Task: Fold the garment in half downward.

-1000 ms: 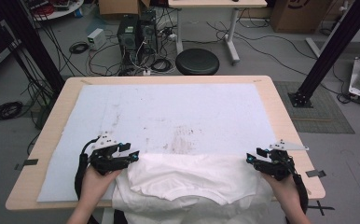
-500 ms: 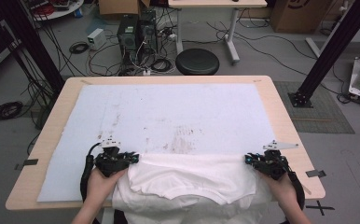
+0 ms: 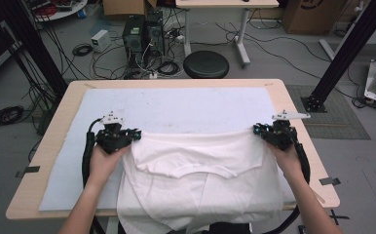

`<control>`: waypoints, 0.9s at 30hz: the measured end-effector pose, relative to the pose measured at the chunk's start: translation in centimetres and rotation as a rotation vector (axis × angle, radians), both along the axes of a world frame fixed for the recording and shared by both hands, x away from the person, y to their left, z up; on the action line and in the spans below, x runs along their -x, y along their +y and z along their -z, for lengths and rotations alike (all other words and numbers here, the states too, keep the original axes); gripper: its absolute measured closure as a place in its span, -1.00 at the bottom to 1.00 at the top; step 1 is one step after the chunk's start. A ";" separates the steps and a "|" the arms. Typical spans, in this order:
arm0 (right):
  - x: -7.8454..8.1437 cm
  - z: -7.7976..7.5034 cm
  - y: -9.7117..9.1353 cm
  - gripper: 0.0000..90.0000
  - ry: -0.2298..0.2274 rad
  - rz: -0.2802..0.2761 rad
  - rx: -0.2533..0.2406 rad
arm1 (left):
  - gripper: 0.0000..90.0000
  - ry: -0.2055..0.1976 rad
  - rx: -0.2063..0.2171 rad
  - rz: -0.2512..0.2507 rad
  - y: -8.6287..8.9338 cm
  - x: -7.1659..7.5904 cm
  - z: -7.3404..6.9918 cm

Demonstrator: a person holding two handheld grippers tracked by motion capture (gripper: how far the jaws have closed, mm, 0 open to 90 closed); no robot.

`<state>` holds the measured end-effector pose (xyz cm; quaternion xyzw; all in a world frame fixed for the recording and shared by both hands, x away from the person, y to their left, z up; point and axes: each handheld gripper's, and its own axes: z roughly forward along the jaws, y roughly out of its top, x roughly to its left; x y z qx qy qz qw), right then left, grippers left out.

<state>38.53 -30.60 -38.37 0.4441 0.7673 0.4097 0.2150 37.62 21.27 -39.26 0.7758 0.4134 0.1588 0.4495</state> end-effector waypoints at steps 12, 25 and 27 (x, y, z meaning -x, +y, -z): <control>-5.6 2.7 1.5 0.80 0.067 0.076 0.055 | 0.75 0.096 -0.094 -0.059 -1.1 -5.8 2.8; -2.8 2.5 0.6 0.36 0.015 0.164 0.013 | 0.19 0.000 -0.011 -0.154 -0.9 -1.1 1.1; -1.6 2.0 0.1 0.32 0.007 0.166 -0.015 | 0.18 0.007 0.005 -0.153 -1.0 0.4 1.3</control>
